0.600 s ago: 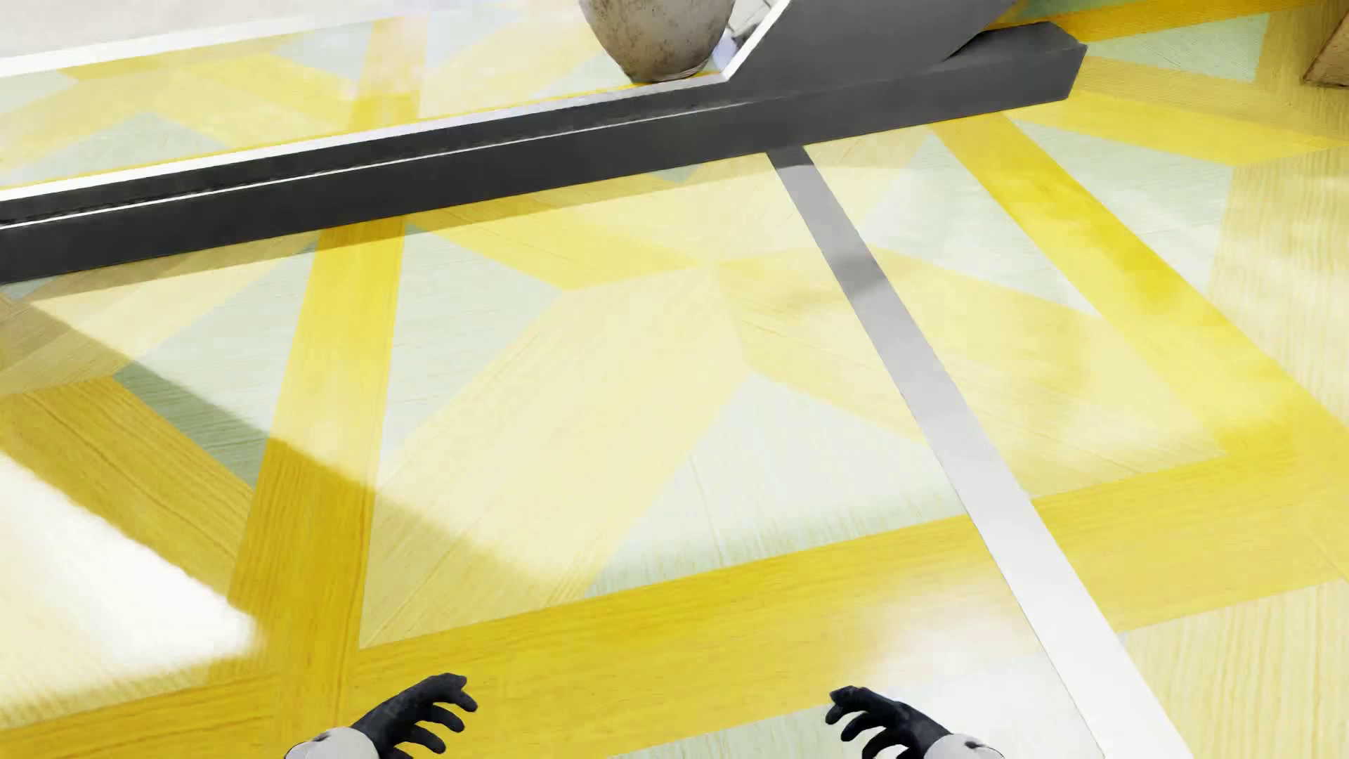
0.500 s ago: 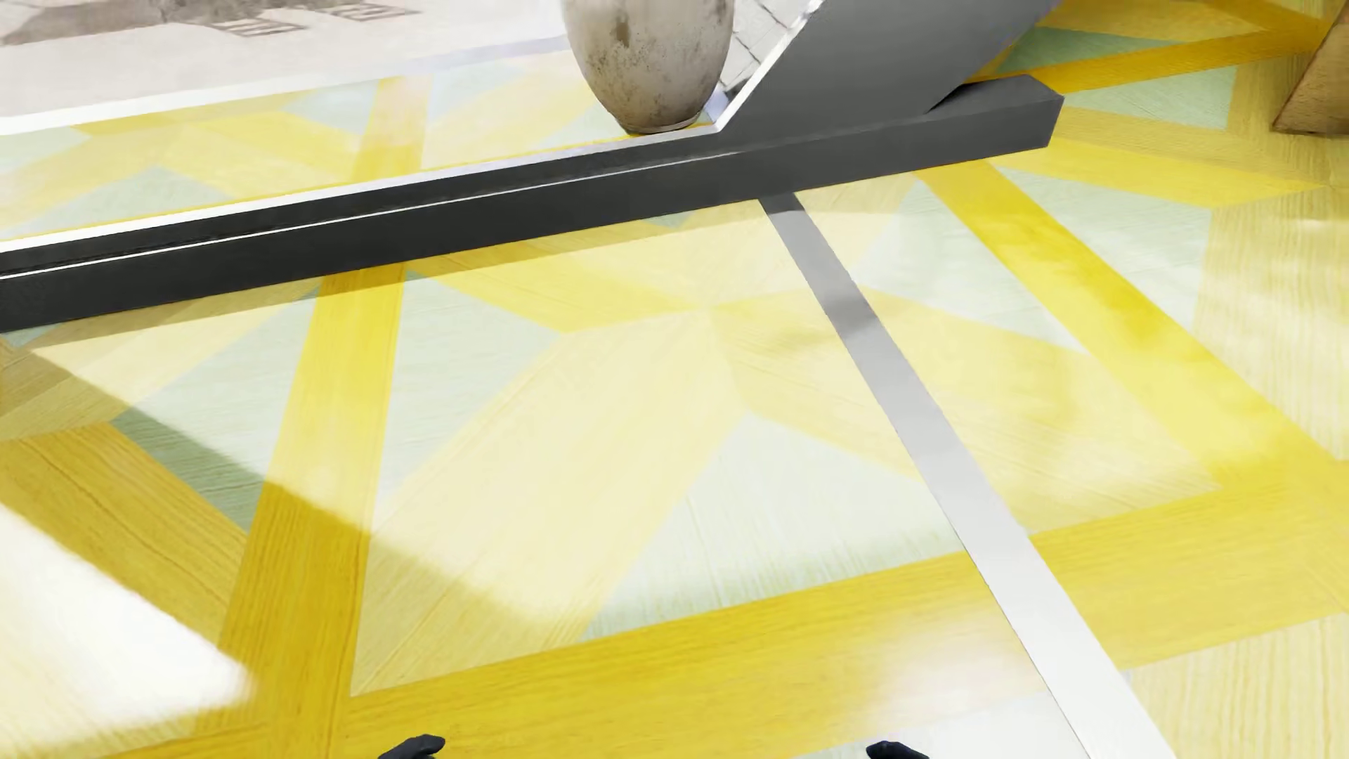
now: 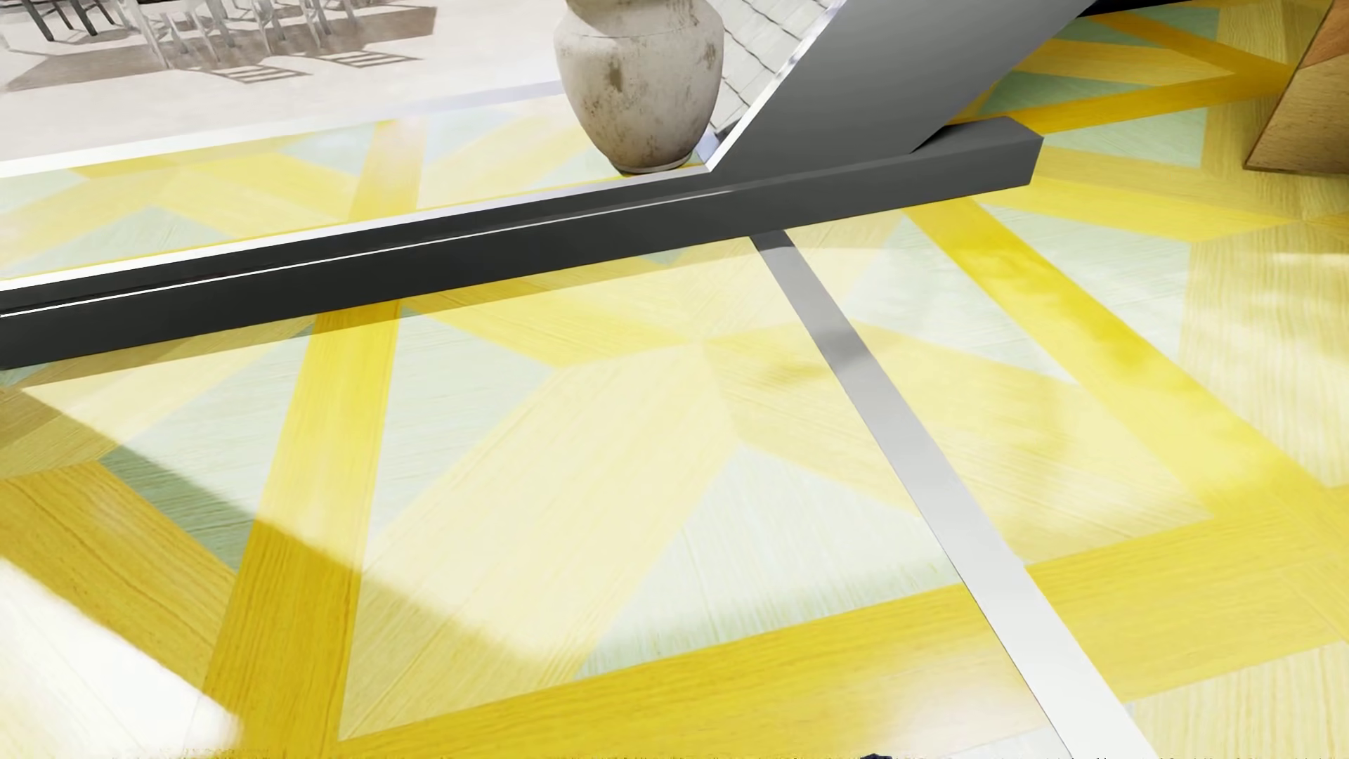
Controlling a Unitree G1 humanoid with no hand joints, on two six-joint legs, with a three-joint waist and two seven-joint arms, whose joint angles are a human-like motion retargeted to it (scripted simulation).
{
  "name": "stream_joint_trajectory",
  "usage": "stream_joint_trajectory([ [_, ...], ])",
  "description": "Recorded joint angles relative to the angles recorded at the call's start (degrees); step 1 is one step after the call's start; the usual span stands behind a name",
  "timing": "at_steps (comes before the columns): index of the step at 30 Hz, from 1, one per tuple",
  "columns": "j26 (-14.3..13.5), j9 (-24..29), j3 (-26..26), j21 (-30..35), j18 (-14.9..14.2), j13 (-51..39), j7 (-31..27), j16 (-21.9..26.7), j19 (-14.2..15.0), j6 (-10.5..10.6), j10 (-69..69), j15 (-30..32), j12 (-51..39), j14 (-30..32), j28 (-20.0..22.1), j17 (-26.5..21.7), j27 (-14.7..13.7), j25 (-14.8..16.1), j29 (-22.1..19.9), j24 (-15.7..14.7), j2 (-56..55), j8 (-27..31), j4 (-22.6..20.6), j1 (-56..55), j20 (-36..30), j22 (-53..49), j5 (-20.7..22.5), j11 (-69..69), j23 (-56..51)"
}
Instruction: Perch on the dark green box
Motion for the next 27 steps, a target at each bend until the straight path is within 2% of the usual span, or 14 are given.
stream_joint_trajectory([
  [5,0.5,0.2,0.1,0.9,-0.3,-0.2,0.6,0.3,-0.3,0.1,-0.7,0.1,-0.7,-0.2,1.9,0.4,-0.2,-0.6,0.4,-1.6,0.4,-1.5,-0.2,0.8,0.5,1.9,0.2,0.0,0.9],
  [12,0.9,3.6,0.2,3.4,0.9,-4.9,-0.4,0.0,-2.0,0.1,3.9,0.0,-4.9,-0.2,0.3,0.1,2.1,1.3,-0.8,0.0,-3.3,-1.2,-0.8,-3.9,-4.7,-0.4,0.2,4.1,2.4],
  [13,0.9,6.0,0.3,5.0,1.1,-6.8,-0.7,-0.1,-1.7,0.0,4.5,-0.3,-7.3,0.2,0.4,0.1,1.9,0.9,-0.5,0.7,-4.1,-1.2,-0.7,-4.2,-5.8,-0.7,0.2,6.1,1.6],
  [15,1.6,8.7,0.9,8.7,1.0,-11.1,-1.9,-0.2,-1.7,-0.1,13.2,-1.3,-11.6,-1.6,0.8,0.0,2.1,0.3,0.0,1.0,-11.2,0.8,-0.3,-12.2,-9.1,-2.3,-0.6,13.3,-0.2],
  [17,1.5,13.4,1.3,13.6,-0.3,-17.0,-3.0,0.2,0.2,0.0,23.2,-2.3,-16.6,-3.4,0.7,-1.3,1.2,-1.1,2.1,0.9,-19.1,2.6,0.7,-21.5,-11.7,-5.8,-2.1,21.2,-4.5],
  [19,1.0,18.5,1.4,20.4,-1.3,-23.3,-3.2,1.5,1.7,0.1,34.1,-4.3,-21.7,-6.4,1.9,-3.4,0.2,-2.7,2.4,0.8,-28.7,4.1,2.1,-31.8,-15.3,-10.8,-3.7,30.5,-11.1],
  [22,-0.5,27.0,1.1,31.6,-2.2,-34.0,-4.1,4.3,2.3,0.0,48.9,-7.0,-29.1,-9.8,2.7,-6.4,-1.8,-5.4,3.8,1.3,-41.2,6.7,3.7,-44.8,-21.4,-17.4,-4.3,43.8,-19.5],
  [24,-2.6,32.0,1.1,38.2,-2.9,-41.7,-5.2,8.6,3.3,-0.2,58.5,-8.8,-34.0,-11.9,-0.1,-8.6,-3.5,-7.4,5.3,3.6,-50.5,8.9,4.5,-54.3,-25.4,-25.7,-4.7,53.0,-24.7],
  [25,-3.5,34.3,1.1,41.8,-3.6,-45.6,-6.0,11.9,4.2,-0.2,63.4,-9.8,-36.4,-12.9,-1.1,-10.6,-5.2,-8.5,6.1,3.1,-55.0,9.9,5.0,-58.9,-27.3,-31.4,-5.1,57.6,-28.6],
  [26,-4.1,36.5,1.2,45.4,-4.4,-49.6,-6.7,15.9,4.7,-0.4,68.1,-10.8,-38.4,-13.9,0.8,-12.9,-5.7,-8.2,5.3,1.2,-59.3,10.9,5.6,-63.3,-28.7,-37.9,-5.1,62.2,-33.1],
  [27,-5.0,38.5,1.4,48.5,-4.9,-52.9,-7.3,20.2,5.2,-0.6,73.0,-11.7,-40.7,-14.7,3.2,-15.9,-5.7,-6.6,1.0,-1.1,-63.5,11.8,6.2,-67.8,-29.7,-44.1,-5.2,66.6,-38.2],
])
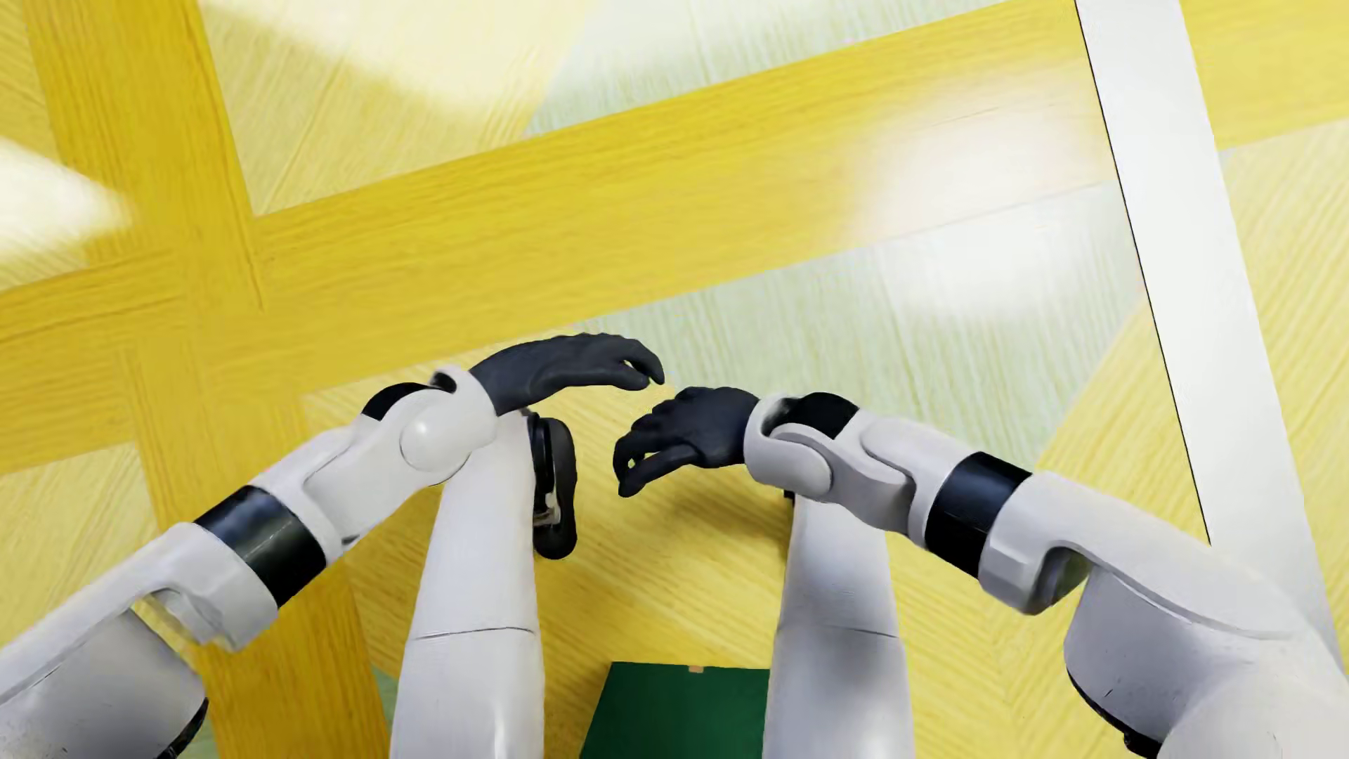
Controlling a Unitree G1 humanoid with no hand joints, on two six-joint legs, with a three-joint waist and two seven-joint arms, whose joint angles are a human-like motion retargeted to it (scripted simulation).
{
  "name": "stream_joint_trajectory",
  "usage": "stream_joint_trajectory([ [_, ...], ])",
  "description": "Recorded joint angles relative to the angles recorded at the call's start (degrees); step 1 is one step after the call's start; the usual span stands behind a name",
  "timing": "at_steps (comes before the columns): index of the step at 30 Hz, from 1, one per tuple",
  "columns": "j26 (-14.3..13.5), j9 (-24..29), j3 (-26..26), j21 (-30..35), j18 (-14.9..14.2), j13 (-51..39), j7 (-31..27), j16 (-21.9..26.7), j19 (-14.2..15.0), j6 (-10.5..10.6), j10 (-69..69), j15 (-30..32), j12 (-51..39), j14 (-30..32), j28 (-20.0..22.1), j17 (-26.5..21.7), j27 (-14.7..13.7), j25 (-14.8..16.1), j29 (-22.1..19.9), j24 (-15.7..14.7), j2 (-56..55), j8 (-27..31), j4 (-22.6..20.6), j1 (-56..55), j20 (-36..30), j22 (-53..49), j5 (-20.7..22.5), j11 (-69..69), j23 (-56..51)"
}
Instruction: Perch on the dark green box
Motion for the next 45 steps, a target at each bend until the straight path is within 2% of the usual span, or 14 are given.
stream_joint_trajectory([
  [2,-1.0,4.1,0.2,4.1,-1.1,-6.5,-1.4,7.5,1.5,0.1,8.7,-1.7,-5.8,-1.4,3.5,-6.8,0.9,4.4,-8.9,-3.9,-7.7,2.0,0.9,-8.3,-2.8,-10.2,-0.4,8.4,-10.2],
  [4,-3.1,7.3,0.1,5.6,-2.8,-9.7,-2.8,13.3,2.5,-0.1,16.1,-3.1,-10.5,-2.5,11.0,-13.5,0.2,8.1,-19.3,-8.4,-15.4,3.9,1.1,-15.8,-5.8,-18.3,-1.0,16.3,-19.1],
  [7,-6.7,10.7,-0.2,-1.3,-4.5,-4.9,-4.9,21.9,3.8,-0.4,26.9,-5.2,-9.9,-3.8,18.9,-20.6,-1.5,9.3,-30.6,-12.7,-23.9,6.4,1.9,-25.0,-3.8,-31.3,-1.0,26.9,-28.2],
  [11,-9.1,12.8,-0.4,-12.1,-5.5,3.9,-6.4,25.9,4.9,-0.4,36.4,-6.0,-2.1,-4.1,23.9,-23.8,-2.3,8.8,-34.7,-13.1,-29.1,8.2,2.8,-30.5,4.3,-38.6,-1.3,36.3,-33.5],
  [16,-6.5,10.6,0.0,-21.5,-4.5,13.2,-7.0,20.2,5.0,-0.7,40.1,-3.7,5.2,-0.8,18.8,-18.5,-0.8,7.1,-29.3,-10.0,-25.6,8.4,3.0,-27.6,10.1,-33.4,-1.7,39.7,-28.5],
  [21,-3.8,6.0,0.3,-32.0,-3.7,24.0,-6.4,5.8,4.5,-1.2,40.1,-2.1,16.1,0.6,12.4,-5.9,0.6,4.8,-21.6,-4.4,-16.8,7.3,3.6,-18.8,19.7,-20.6,-2.8,39.8,-15.2],
  [25,-2.7,1.7,0.7,-37.5,-2.7,29.1,-6.1,-8.3,4.1,-0.6,39.4,-1.3,22.6,1.2,12.9,2.7,0.9,4.1,-18.7,-1.4,-11.3,6.7,3.2,-13.7,27.5,-10.0,-3.0,38.8,-5.7],
  [28,-1.9,-0.7,1.0,-38.9,-1.2,30.7,-5.9,-13.0,3.5,0.0,39.0,-0.7,23.1,1.8,14.3,5.7,1.5,5.0,-18.8,-1.0,-8.1,6.3,1.9,-11.4,27.6,-4.0,-2.7,38.1,-0.2],
  [33,-0.3,-4.4,1.2,-43.1,0.7,35.3,-5.5,-13.6,2.7,0.7,39.0,-0.1,25.3,2.3,18.3,8.1,5.1,10.4,-22.5,-5.3,-4.0,5.8,0.6,-8.3,27.8,5.5,-2.1,37.4,8.3],
  [35,2.2,-5.3,1.0,-46.4,1.1,38.0,-5.4,-14.2,2.2,0.8,38.8,0.3,27.6,2.6,19.2,9.4,8.3,15.9,-21.6,-8.6,-3.2,5.5,0.4,-7.6,30.2,12.3,-1.7,37.2,14.5],
  [38,7.3,-6.2,1.0,-49.0,1.8,42.0,-4.9,-14.1,1.6,1.0,38.5,0.7,30.2,3.1,11.2,9.5,12.6,18.9,-13.4,-8.9,-2.2,5.3,0.1,-6.7,31.6,27.5,-1.5,36.9,27.2],
  [40,8.5,-6.4,1.2,-49.1,2.0,44.4,-4.6,-14.7,1.6,1.2,38.3,0.8,31.6,3.2,4.7,9.1,13.4,15.8,-5.4,-3.9,-1.6,5.1,-0.2,-6.0,31.0,37.2,-1.7,36.9,35.4],
  [43,8.3,-7.1,1.3,-49.6,2.0,48.8,-4.3,-17.2,1.6,1.3,38.0,0.6,35.8,3.2,-0.3,10.6,11.6,6.4,1.6,3.5,-1.1,4.9,-0.4,-5.3,31.1,46.3,-2.3,36.8,42.2],
  [45,8.4,-7.4,1.3,-51.6,1.9,51.9,-4.1,-18.7,1.5,1.3,37.9,0.6,39.6,3.2,-1.1,12.1,11.9,6.8,1.5,4.3,-1.0,4.8,-0.5,-4.8,32.6,47.6,-2.5,36.9,43.5],
])
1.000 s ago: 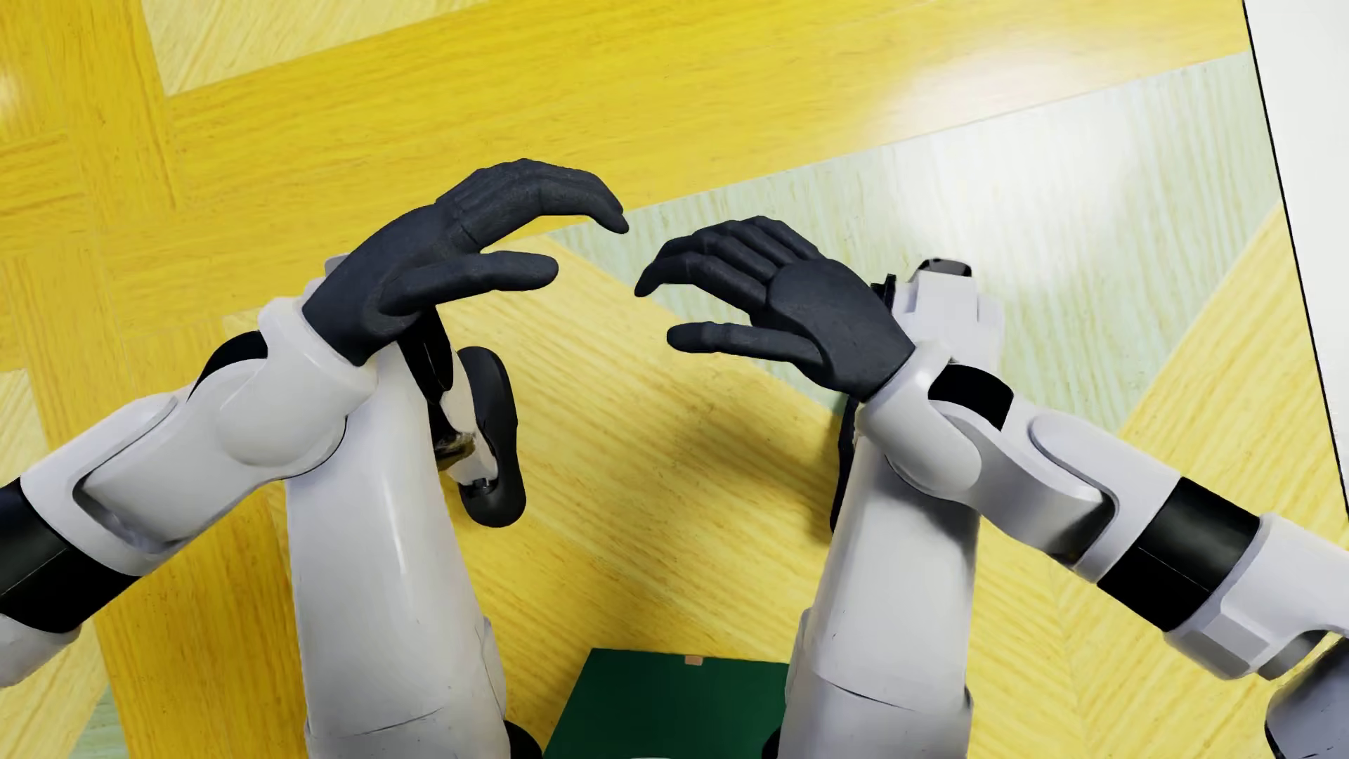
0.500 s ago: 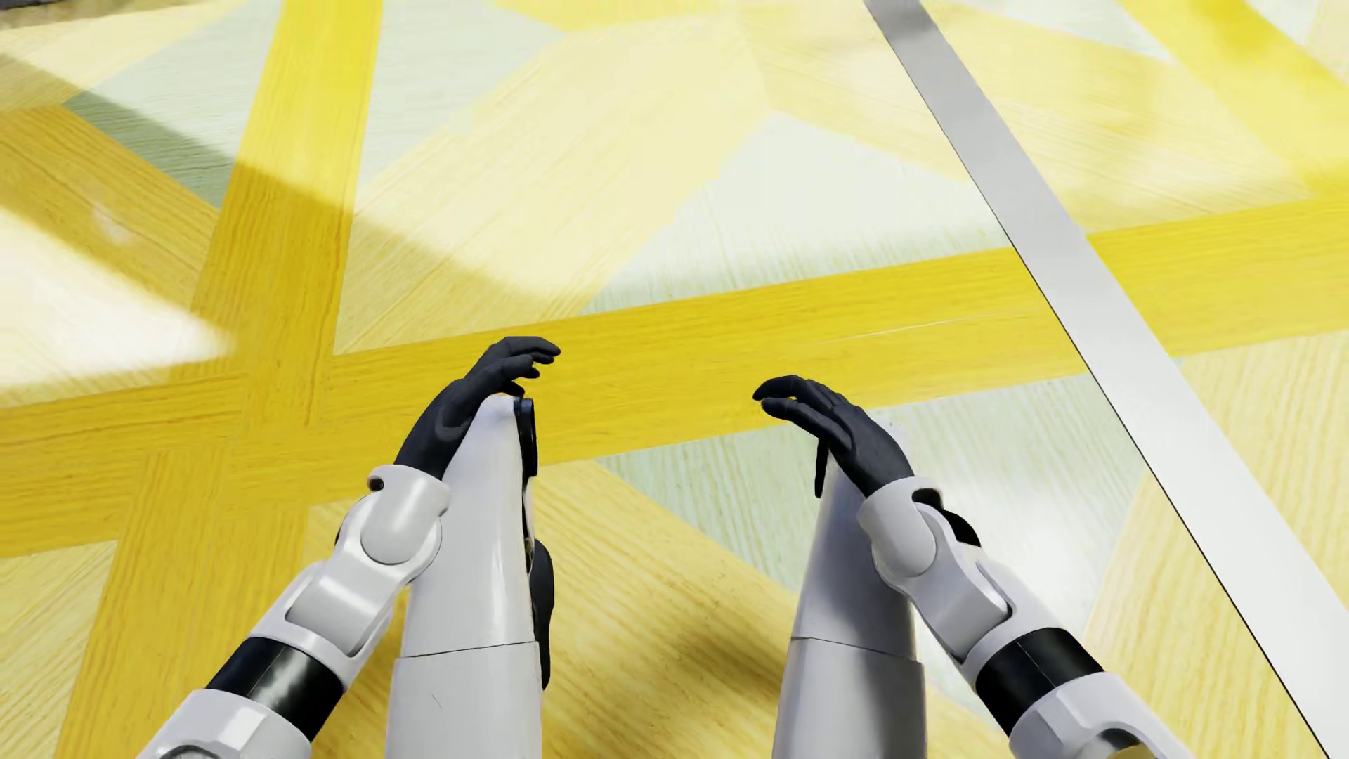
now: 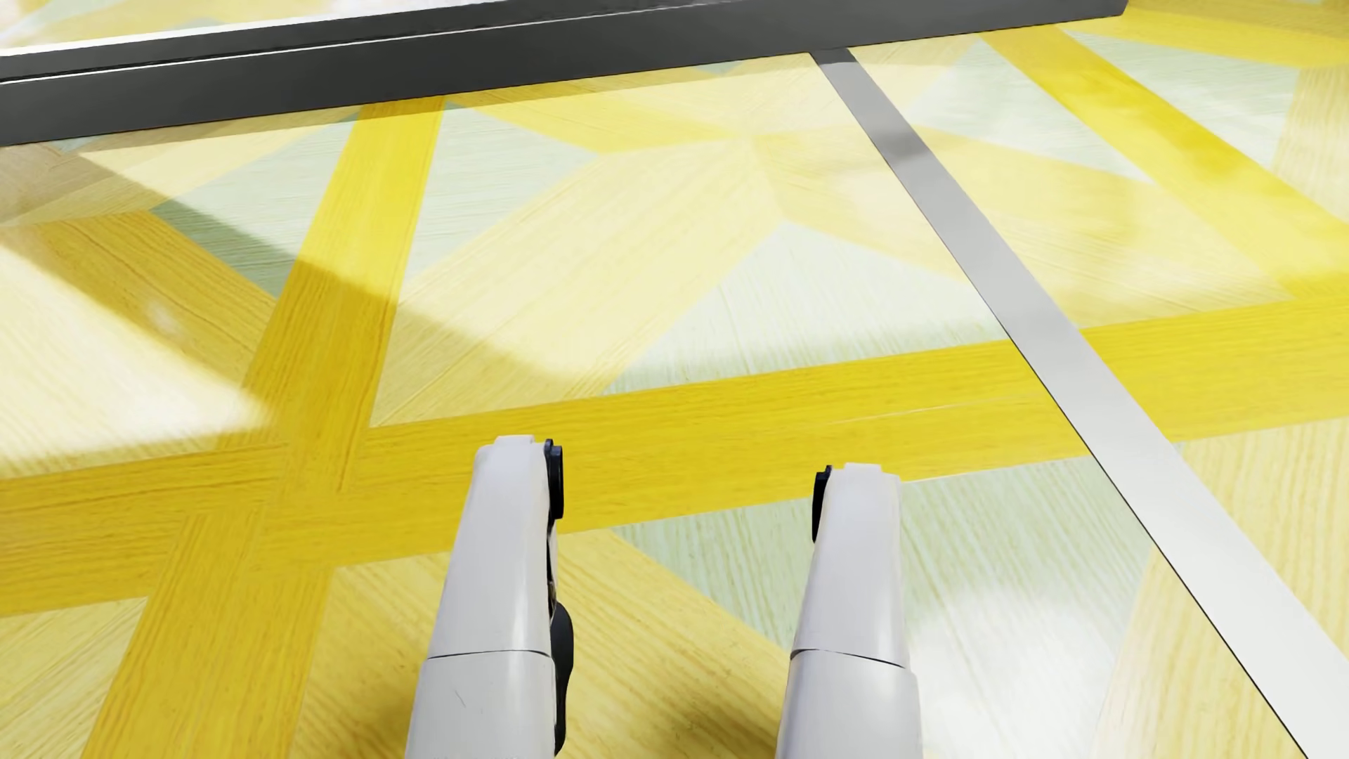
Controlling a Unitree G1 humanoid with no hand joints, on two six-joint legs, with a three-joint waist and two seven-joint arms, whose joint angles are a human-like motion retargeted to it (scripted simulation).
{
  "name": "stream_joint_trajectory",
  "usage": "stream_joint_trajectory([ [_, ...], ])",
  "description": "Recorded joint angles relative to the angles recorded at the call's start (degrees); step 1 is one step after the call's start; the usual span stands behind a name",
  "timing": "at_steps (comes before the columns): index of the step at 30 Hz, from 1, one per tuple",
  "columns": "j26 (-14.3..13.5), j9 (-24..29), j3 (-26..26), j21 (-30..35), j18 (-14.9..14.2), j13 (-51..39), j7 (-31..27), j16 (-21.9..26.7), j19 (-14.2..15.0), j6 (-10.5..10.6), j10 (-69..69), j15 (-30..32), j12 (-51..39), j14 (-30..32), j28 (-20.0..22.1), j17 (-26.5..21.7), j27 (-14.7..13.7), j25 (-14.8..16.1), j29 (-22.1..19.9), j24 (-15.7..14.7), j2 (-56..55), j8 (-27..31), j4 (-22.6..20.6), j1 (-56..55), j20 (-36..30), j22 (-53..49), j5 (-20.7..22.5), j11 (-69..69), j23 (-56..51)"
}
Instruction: Perch on the dark green box
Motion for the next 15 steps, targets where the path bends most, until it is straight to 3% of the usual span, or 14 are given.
stream_joint_trajectory([
  [4,-0.8,-0.4,0.1,-3.6,-0.1,4.8,0.0,-1.5,0.0,0.0,-0.2,0.1,4.8,0.2,-2.2,1.4,-0.5,3.5,-1.1,0.3,0.0,0.2,-0.4,0.6,1.5,-3.7,-0.2,0.2,-5.3],
  [7,-1.5,-0.4,0.1,-2.4,-0.1,4.8,0.0,-1.9,-0.1,0.1,-0.5,0.2,4.5,0.4,-3.2,0.6,-1.9,2.3,0.5,0.8,0.2,0.4,-0.9,1.3,0.4,-6.5,-0.3,0.2,-9.7],
  [9,-1.7,-0.4,0.0,-0.7,0.1,2.9,0.1,-2.1,-0.3,0.3,-0.6,0.3,3.0,0.5,-1.9,0.3,-2.5,0.6,-0.5,0.5,0.4,0.4,-1.1,1.5,-0.7,-6.6,0.0,0.1,-9.9],
  [15,-1.6,0.7,-0.3,1.0,0.3,-1.4,0.2,-1.3,-0.3,0.6,-0.7,-0.1,-0.4,0.4,-0.1,0.2,-1.6,1.4,-3.8,-0.6,0.9,0.6,-1.3,2.3,-3.0,-7.7,0.0,0.3,-7.5],
])
